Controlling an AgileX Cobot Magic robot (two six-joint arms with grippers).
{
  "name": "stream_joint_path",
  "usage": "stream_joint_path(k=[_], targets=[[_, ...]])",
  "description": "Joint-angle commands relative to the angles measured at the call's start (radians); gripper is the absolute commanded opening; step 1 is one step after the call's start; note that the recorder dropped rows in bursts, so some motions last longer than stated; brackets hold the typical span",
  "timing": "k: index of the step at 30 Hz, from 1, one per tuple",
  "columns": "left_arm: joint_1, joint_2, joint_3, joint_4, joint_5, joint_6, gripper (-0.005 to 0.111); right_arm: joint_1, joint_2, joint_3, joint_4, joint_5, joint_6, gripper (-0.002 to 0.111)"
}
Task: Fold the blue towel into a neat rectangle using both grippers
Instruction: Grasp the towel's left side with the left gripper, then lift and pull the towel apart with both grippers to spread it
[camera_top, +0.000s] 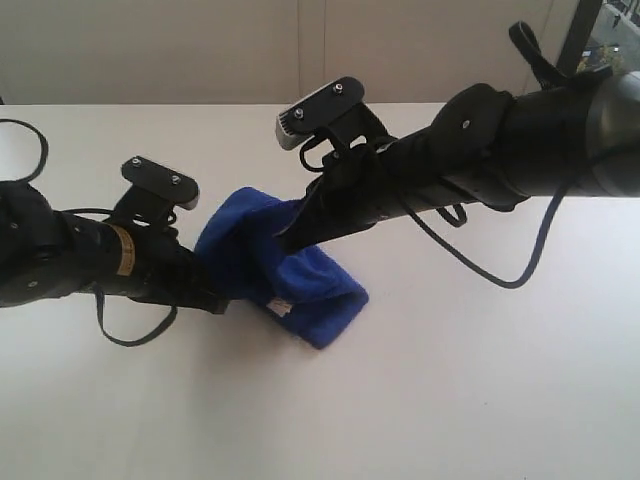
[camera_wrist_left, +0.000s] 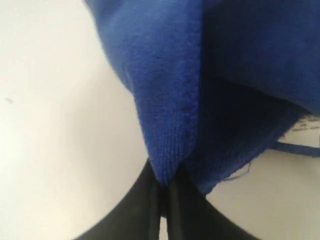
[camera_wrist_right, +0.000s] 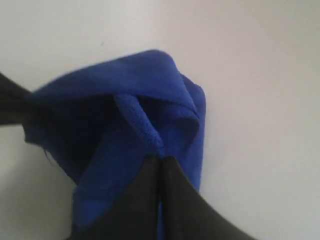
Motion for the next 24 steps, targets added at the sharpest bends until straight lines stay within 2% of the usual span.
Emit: stream_joint_path(k=[1, 4, 11, 17, 21, 24], targets=[[0.079, -0.032, -0.002, 0.015, 0.049, 0.025, 0.0, -0.049, -0.008, 0.034, -0.052, -0.007, 0.022, 0.0], [0.108, -0.045, -0.002, 0.023, 0.051, 0.025, 0.0, -0.099, -0.018, 0.048, -0.055, -0.01, 0.024, 0.0], [0.109, -0.053, -0.002, 0.081, 0.031, 0.058, 0.0, -0.19, -0.031, 0.052, -0.071, 0.007, 0.02, 0.0], [0.17, -0.069, -0.02, 0.083, 0.038, 0.114, 0.0, -0.262, -0.095, 0.052, -0.131, 0.062, 0.023, 0.0], [0.179, -0.163, -0.02, 0.157, 0.04, 0.135, 0.0, -0.298, -0.178, 0.057, -0.138, 0.137, 0.031, 0.0], [0.179, -0.265, -0.02, 0.157, 0.081, 0.135, 0.0, -0.319, -0.262, 0.074, -0.195, 0.191, 0.099, 0.0]])
